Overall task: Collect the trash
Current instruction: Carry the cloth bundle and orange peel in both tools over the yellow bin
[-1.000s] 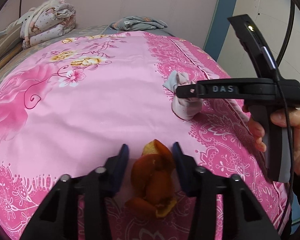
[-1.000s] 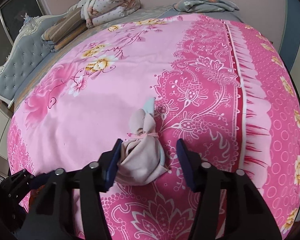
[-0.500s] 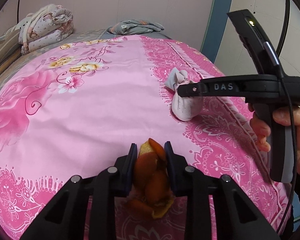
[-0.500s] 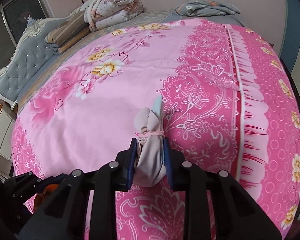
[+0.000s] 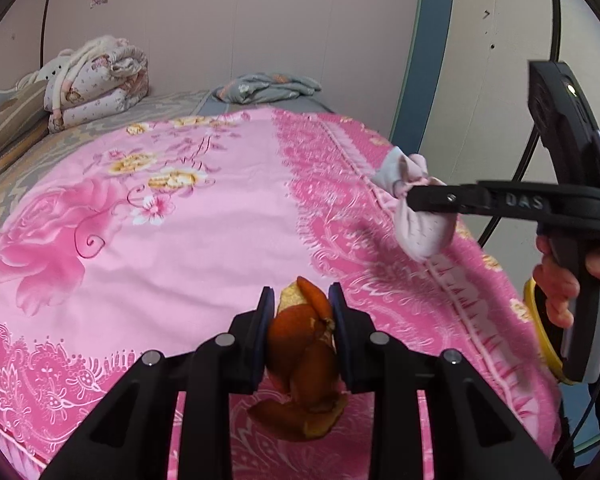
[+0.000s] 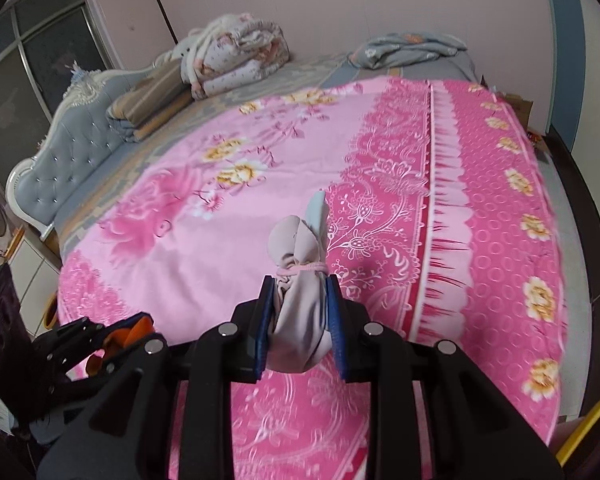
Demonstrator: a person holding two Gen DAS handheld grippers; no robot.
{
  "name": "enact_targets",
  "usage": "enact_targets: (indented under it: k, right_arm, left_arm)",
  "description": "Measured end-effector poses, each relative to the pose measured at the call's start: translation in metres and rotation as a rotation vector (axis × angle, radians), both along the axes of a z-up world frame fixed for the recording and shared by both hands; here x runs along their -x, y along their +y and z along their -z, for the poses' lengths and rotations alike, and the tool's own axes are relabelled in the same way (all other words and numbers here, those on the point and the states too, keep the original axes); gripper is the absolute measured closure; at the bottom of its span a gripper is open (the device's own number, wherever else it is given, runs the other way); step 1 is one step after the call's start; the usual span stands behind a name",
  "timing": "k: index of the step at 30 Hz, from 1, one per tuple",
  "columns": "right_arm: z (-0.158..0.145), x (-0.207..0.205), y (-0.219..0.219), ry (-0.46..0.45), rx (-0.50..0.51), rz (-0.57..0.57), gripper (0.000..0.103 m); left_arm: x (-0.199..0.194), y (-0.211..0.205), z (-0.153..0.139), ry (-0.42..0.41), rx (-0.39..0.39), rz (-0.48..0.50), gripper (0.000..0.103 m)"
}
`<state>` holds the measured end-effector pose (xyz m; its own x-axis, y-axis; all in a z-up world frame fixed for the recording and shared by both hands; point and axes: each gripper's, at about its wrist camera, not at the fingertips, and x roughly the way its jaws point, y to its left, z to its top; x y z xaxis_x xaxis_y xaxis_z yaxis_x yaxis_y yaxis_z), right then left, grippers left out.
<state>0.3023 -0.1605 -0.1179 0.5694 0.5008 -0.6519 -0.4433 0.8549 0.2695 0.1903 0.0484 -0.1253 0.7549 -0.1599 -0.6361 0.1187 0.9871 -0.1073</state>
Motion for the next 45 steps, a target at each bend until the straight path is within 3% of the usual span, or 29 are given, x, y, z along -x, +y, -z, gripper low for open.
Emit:
enact_targets:
  k: [23, 45]
  right_arm:
    - [-0.114, 0.148, -0.127, -0.237, -0.123, 0.133, 0.079]
    - [-0.177, 0.253, -0.260, -0.424, -0.205, 0.384, 0.079]
  left_arm:
    - [0.085, -0.089, -0.117, -0.269, -0.031, 0.104, 0.076]
    - [0.112, -0.179, -0.182, -0.420, -0.009, 0.241, 0.076]
